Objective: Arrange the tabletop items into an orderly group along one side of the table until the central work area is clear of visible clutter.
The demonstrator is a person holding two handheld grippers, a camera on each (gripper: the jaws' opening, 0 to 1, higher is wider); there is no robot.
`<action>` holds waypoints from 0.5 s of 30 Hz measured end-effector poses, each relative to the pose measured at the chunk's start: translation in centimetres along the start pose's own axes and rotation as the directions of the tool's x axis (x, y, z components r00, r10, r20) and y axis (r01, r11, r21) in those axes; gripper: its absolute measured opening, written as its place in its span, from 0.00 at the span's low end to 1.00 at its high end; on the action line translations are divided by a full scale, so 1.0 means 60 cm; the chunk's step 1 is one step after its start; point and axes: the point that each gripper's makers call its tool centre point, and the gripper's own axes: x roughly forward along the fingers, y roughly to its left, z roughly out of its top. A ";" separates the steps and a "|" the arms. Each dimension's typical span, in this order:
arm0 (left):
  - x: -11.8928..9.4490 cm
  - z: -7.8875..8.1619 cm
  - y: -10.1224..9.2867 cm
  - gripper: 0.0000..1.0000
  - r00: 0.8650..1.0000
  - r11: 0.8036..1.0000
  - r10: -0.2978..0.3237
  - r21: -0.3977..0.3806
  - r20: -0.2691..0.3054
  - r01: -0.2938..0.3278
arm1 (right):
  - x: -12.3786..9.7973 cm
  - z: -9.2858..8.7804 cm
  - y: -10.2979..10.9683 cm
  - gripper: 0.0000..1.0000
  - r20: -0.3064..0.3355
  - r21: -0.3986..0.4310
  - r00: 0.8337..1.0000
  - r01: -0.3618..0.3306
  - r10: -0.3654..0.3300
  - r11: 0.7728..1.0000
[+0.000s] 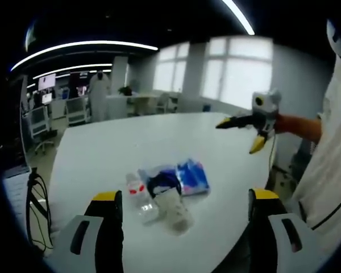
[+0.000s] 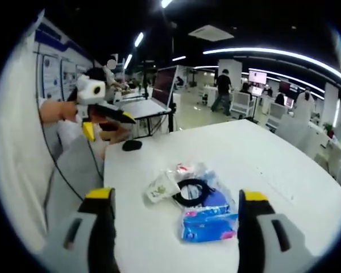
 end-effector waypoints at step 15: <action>-0.002 -0.005 0.017 0.89 1.000 1.000 0.017 -0.024 0.013 -0.017 | 0.063 0.020 0.008 0.85 -0.025 -0.056 0.995 -0.098 0.097 0.994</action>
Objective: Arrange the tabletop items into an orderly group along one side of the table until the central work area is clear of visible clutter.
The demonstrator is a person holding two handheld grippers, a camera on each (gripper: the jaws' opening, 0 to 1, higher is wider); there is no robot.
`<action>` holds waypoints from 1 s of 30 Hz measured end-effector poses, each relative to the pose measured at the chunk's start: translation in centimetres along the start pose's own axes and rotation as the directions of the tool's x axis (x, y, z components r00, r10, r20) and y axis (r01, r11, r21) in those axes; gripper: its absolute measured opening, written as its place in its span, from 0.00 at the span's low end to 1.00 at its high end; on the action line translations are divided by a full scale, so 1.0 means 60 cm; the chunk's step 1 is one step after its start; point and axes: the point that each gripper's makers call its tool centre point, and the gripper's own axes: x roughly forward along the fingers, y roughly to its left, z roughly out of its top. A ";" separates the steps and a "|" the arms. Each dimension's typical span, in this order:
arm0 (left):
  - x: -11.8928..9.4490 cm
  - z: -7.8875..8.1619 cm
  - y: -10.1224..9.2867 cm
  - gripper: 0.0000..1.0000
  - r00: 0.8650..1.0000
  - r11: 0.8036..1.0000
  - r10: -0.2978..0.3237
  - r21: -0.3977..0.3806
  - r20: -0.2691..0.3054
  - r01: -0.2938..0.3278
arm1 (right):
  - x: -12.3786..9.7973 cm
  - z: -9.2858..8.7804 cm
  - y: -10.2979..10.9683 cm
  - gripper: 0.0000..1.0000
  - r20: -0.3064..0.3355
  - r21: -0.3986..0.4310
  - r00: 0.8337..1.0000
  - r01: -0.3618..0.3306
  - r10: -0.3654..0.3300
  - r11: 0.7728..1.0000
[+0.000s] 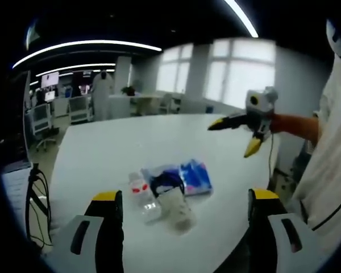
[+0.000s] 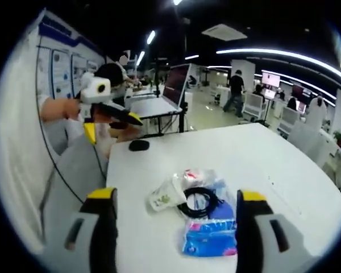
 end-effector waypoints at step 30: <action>0.010 -0.015 0.049 0.89 0.998 0.997 0.049 -0.068 0.024 -0.047 | 0.133 -0.002 -0.001 0.72 -0.066 -0.033 0.976 -0.208 0.206 0.978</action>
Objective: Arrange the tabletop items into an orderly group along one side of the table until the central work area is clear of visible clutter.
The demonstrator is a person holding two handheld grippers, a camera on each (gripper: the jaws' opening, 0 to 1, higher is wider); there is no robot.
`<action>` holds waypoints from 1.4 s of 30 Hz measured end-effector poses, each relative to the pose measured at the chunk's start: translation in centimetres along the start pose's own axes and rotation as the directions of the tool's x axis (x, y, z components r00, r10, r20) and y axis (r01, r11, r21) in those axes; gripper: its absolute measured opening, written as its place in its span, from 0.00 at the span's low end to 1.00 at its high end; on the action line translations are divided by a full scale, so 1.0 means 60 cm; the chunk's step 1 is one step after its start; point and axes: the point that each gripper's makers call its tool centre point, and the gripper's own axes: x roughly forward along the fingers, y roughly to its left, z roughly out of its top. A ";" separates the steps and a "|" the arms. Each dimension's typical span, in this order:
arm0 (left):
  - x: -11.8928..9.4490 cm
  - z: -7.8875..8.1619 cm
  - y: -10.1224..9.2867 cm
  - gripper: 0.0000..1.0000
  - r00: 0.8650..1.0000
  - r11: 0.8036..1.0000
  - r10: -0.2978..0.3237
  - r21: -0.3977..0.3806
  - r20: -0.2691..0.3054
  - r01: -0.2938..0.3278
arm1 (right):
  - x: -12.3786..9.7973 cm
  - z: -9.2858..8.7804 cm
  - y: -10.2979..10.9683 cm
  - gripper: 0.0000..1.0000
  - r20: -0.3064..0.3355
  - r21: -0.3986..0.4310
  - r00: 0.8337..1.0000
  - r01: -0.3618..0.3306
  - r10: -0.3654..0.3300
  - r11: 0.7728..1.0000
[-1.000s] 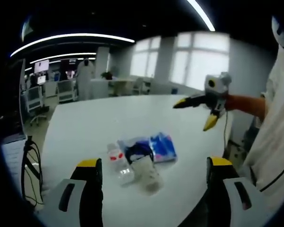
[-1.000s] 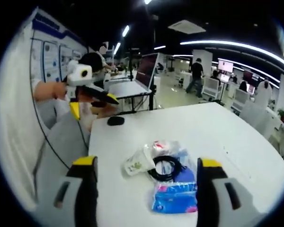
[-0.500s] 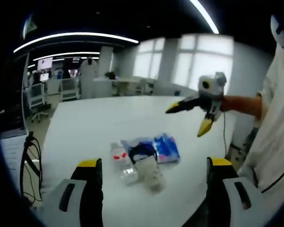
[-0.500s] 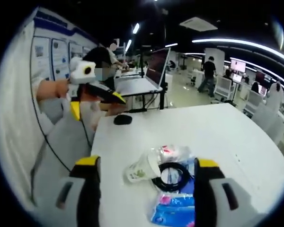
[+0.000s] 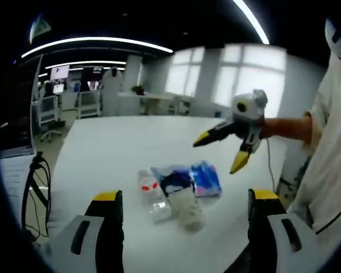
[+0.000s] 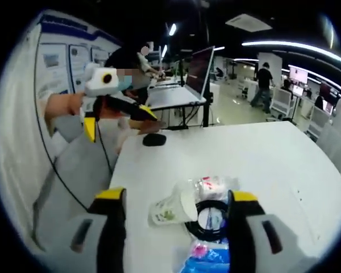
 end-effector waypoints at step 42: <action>0.013 -0.029 0.048 0.87 0.999 0.995 0.042 -0.088 0.026 -0.039 | 0.104 -0.082 0.005 0.30 -0.222 0.032 0.934 -0.280 0.280 0.959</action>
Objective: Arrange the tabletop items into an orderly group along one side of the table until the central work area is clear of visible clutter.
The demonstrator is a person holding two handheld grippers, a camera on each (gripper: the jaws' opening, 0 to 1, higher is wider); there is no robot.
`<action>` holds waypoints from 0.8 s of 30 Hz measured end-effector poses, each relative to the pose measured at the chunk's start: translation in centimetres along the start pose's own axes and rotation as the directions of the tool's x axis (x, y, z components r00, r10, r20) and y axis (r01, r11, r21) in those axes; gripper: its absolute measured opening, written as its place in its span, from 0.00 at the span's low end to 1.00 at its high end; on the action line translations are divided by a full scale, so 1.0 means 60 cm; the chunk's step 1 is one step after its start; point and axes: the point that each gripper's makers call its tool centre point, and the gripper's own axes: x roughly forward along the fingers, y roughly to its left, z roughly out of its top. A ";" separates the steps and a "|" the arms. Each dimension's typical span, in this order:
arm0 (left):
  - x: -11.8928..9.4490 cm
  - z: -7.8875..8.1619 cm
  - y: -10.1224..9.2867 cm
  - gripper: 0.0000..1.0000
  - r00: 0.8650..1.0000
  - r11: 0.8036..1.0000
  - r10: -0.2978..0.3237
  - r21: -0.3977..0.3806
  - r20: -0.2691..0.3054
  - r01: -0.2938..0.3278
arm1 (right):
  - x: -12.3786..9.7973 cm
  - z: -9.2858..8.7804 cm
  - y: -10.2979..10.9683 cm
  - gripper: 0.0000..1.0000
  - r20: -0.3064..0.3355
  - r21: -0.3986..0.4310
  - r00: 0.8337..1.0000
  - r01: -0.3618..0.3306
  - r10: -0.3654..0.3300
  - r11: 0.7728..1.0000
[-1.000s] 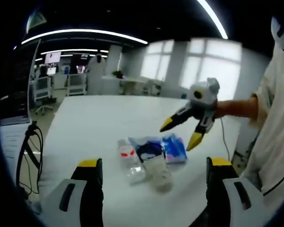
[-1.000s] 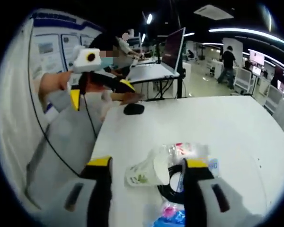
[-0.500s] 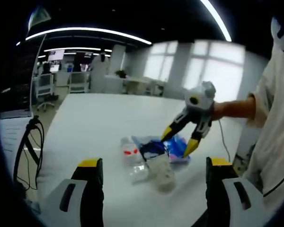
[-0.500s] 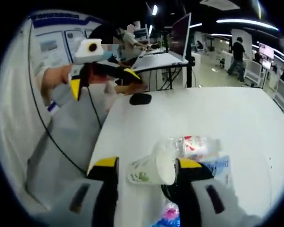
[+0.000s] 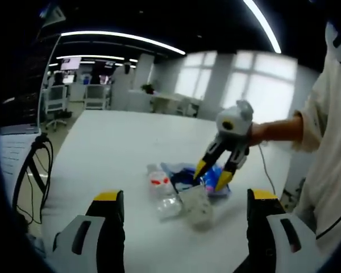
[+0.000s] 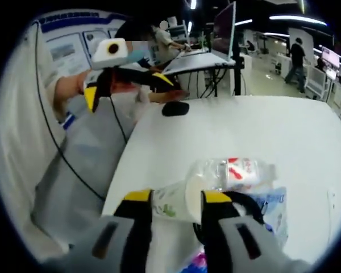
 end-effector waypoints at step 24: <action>0.001 -0.011 0.013 0.85 1.000 1.000 0.014 -0.029 0.018 -0.013 | 0.021 -0.016 0.004 0.10 -0.085 -0.009 0.992 -0.097 0.096 0.995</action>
